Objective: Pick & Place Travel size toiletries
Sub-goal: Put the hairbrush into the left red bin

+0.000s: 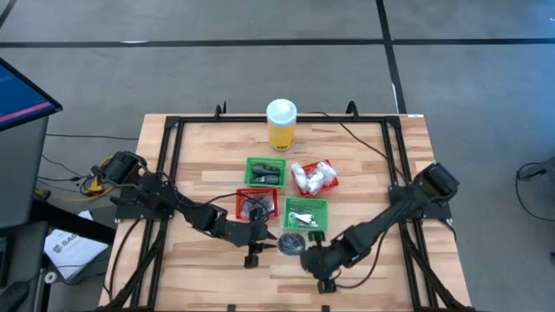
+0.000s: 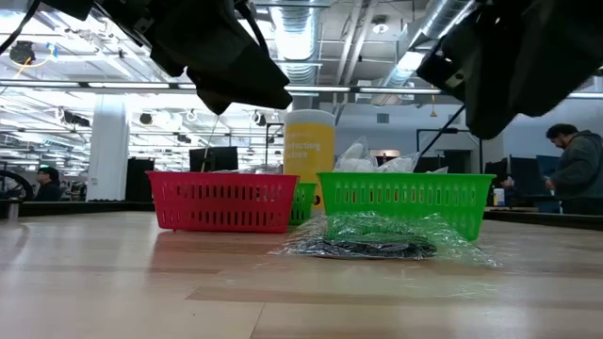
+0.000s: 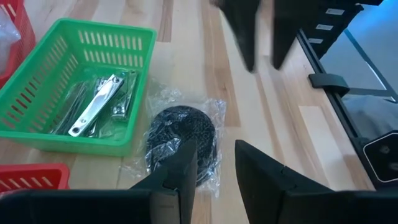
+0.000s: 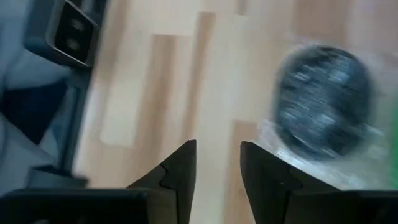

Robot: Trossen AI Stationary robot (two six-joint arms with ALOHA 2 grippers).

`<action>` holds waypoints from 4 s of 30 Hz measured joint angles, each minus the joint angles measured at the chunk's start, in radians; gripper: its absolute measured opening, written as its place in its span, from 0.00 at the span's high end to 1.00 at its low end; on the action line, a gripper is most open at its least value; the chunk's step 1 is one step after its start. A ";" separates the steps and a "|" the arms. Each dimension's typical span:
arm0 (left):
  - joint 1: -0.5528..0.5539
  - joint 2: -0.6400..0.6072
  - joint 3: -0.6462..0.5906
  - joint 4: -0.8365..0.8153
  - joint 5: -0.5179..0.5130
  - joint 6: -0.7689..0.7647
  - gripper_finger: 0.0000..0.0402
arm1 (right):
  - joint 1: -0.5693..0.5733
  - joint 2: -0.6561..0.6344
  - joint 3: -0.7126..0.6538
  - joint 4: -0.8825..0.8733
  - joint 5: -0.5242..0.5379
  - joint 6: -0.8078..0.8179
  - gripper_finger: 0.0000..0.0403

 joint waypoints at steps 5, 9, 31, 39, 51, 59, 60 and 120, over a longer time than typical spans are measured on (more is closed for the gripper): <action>-0.003 0.000 0.000 0.008 0.000 0.000 0.75 | 0.027 0.072 0.004 0.042 0.008 0.036 0.75; -0.003 0.000 -0.001 0.021 0.000 0.000 0.75 | 0.021 0.107 0.004 0.041 0.015 0.065 0.77; -0.011 0.000 -0.001 0.028 -0.001 0.000 0.75 | -0.069 0.130 0.003 -0.003 0.024 0.080 0.74; -0.011 0.000 -0.001 0.028 -0.002 0.000 0.75 | -0.068 0.141 0.006 -0.018 0.022 0.102 0.61; -0.011 0.000 -0.001 0.028 -0.002 0.000 0.75 | -0.067 0.184 0.011 -0.034 0.065 0.123 0.56; -0.011 0.000 -0.001 0.027 -0.002 0.000 0.75 | -0.066 0.213 0.012 -0.066 0.079 0.123 0.68; -0.011 0.000 -0.001 0.027 -0.002 0.000 0.75 | -0.066 0.213 0.012 -0.071 0.080 0.124 0.72; 0.077 -0.001 -0.001 0.277 0.187 -0.004 0.75 | 0.098 0.203 0.631 -0.784 0.456 0.096 1.00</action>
